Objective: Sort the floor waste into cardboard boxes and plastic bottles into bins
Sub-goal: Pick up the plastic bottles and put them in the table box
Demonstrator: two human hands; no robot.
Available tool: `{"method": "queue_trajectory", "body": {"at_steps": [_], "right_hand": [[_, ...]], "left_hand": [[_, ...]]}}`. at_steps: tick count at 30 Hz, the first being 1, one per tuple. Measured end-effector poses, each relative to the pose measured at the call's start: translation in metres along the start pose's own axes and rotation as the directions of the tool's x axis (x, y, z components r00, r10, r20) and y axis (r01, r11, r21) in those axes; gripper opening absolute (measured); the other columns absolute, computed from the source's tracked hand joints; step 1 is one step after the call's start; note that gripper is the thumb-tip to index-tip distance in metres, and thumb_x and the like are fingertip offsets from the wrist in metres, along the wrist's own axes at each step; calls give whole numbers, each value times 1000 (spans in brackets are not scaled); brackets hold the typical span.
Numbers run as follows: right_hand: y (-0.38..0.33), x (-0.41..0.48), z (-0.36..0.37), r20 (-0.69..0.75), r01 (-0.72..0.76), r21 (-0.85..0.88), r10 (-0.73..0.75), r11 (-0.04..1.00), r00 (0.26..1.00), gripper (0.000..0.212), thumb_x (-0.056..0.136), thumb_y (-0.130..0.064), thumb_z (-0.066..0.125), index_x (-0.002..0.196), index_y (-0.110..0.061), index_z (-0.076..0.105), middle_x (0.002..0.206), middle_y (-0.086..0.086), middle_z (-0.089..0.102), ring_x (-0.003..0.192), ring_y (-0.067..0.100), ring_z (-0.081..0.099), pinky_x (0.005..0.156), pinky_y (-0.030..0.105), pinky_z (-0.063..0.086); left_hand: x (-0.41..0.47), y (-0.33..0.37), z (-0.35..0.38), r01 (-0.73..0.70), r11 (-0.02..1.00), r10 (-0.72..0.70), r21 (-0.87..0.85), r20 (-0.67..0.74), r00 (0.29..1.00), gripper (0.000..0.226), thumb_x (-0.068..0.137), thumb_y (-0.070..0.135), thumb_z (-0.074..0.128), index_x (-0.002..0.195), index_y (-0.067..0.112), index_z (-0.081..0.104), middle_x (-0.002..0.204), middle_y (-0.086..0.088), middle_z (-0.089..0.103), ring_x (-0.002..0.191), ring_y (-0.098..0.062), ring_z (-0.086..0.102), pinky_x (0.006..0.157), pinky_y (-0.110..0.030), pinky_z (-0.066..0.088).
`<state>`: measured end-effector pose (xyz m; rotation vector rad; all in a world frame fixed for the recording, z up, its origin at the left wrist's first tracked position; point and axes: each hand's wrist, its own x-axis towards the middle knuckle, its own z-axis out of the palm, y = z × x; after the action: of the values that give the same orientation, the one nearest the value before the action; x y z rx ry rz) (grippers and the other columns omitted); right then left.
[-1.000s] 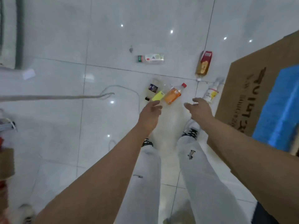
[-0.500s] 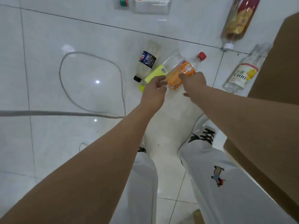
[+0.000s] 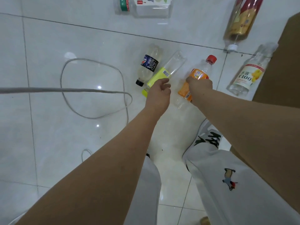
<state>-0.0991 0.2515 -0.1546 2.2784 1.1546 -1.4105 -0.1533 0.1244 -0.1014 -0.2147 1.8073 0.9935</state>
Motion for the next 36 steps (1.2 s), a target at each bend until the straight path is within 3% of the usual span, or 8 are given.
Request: {"method": "queue_trajectory", "body": {"at_steps": [3,7,13,17,22,28,31,36], "right_hand": [[-5,-41,-38,-39,125,-84,-129,989,991,66,82,-37,72,134,-13,39,118,5,52,101,25,55,92,42,51],[-32,-133,-103,-76,301,-137,-313,944,947,60,82,-31,69,133,-12,43,124,11,55,94,26,55,76,33,44],[-113,-358,-244,-23,593,33,-593,804,805,52,86,-27,70,131,-20,46,97,-9,58,79,3,59,59,15,43],[-168,-519,-362,-84,737,115,-732,666,676,38,87,-29,70,118,-32,48,95,-13,55,81,1,57,76,27,52],[-224,-671,-491,-237,882,110,-850,457,470,37,87,-32,71,119,-34,53,97,-13,58,85,6,59,70,14,46],[-248,-775,-615,-461,959,1,-851,283,251,55,86,-35,71,135,-21,51,110,-7,56,99,13,56,76,26,45],[-227,-792,-656,-549,958,-17,-804,286,230,58,86,-37,71,138,-22,49,116,-7,59,103,14,57,77,26,44],[-183,-792,-701,-656,947,12,-713,321,250,64,86,-36,72,142,-25,44,112,-10,55,99,11,55,80,27,46]], "left_hand": [[-43,30,8,3,1000,-3,0,8,1000,42,92,2,45,132,13,51,124,-5,61,96,-11,54,72,-16,42],[-119,93,12,2,1000,-1,32,-21,1000,42,92,7,46,133,15,51,131,-7,58,114,-19,57,97,-32,46],[-299,271,-30,-116,989,123,94,-70,990,42,91,10,51,132,18,54,131,-5,57,111,-18,56,94,-29,45],[-448,404,-55,-291,951,293,99,-3,956,42,90,8,53,131,17,55,133,-6,56,120,-19,54,98,-26,42],[-603,547,-53,-582,808,572,93,118,812,42,90,8,53,132,16,55,132,-6,55,114,-18,55,88,-24,42],[-731,663,-15,-815,579,796,18,206,570,42,90,11,54,131,19,56,122,-1,58,98,-15,56,75,-24,45],[-770,672,13,-854,520,815,4,298,497,40,93,10,53,133,17,54,124,-4,57,92,-11,55,64,-15,38],[-805,655,57,-869,495,781,-9,443,441,41,92,10,56,133,16,54,127,-6,58,108,-16,55,85,-26,38]]}}
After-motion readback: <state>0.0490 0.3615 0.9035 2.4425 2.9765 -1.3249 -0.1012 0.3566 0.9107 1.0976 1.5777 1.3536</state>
